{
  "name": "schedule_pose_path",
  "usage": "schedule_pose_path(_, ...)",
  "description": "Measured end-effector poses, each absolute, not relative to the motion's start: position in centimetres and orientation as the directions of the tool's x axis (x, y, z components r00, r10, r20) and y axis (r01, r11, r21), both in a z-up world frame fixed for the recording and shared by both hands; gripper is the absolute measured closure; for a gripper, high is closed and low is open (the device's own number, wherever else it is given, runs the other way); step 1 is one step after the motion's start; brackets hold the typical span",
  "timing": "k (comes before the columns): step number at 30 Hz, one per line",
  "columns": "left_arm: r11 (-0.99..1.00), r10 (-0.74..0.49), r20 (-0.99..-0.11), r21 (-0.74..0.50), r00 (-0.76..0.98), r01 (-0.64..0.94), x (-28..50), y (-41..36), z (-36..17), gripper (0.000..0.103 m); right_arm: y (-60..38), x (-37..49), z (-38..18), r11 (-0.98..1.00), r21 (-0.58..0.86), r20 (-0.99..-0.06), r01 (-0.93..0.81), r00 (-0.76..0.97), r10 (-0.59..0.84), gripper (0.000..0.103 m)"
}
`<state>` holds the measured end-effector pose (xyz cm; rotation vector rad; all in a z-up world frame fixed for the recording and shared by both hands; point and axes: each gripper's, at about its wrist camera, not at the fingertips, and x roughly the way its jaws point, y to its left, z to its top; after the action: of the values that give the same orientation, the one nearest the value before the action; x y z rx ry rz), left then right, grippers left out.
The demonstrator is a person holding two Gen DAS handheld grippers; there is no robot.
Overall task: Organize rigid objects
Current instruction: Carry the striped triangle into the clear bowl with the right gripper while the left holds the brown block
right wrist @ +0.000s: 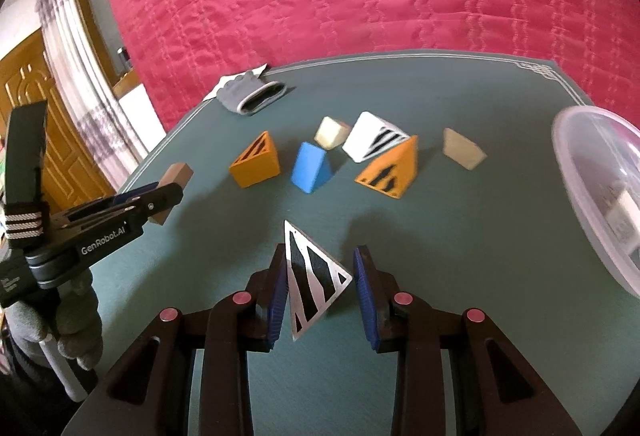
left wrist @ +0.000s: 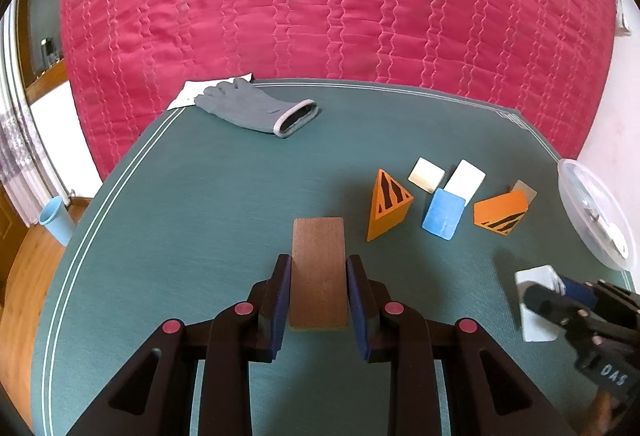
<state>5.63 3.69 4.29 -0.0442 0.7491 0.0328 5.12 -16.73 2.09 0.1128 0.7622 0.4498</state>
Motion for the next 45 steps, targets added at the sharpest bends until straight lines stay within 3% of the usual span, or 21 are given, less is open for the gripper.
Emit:
schedule_pose_path(25, 0.998, -0.008, -0.694, 0.034, 0.72, 0.044, 5.0, -1.6, 4.2, 0.074, -32.8, 4.2, 5.7, 0.965, 0.263, -0.57, -0.017, 0.804, 0.169, 0.07)
schedule_pose_path(42, 0.99, -0.051, -0.688, 0.064, 0.724, 0.13, 4.7, -6.8, 5.2, 0.074, -41.9, 9.6, 6.5, 0.932, 0.31, -0.556, 0.186, 0.831, 0.019, 0.07)
schedule_pose_path(45, 0.987, -0.064, -0.689, 0.062, 0.722, 0.147, 4.8, -7.7, 5.4, 0.074, -42.9, 11.0, 6.0, 0.929, 0.296, -0.559, 0.224, 0.829, -0.022, 0.066)
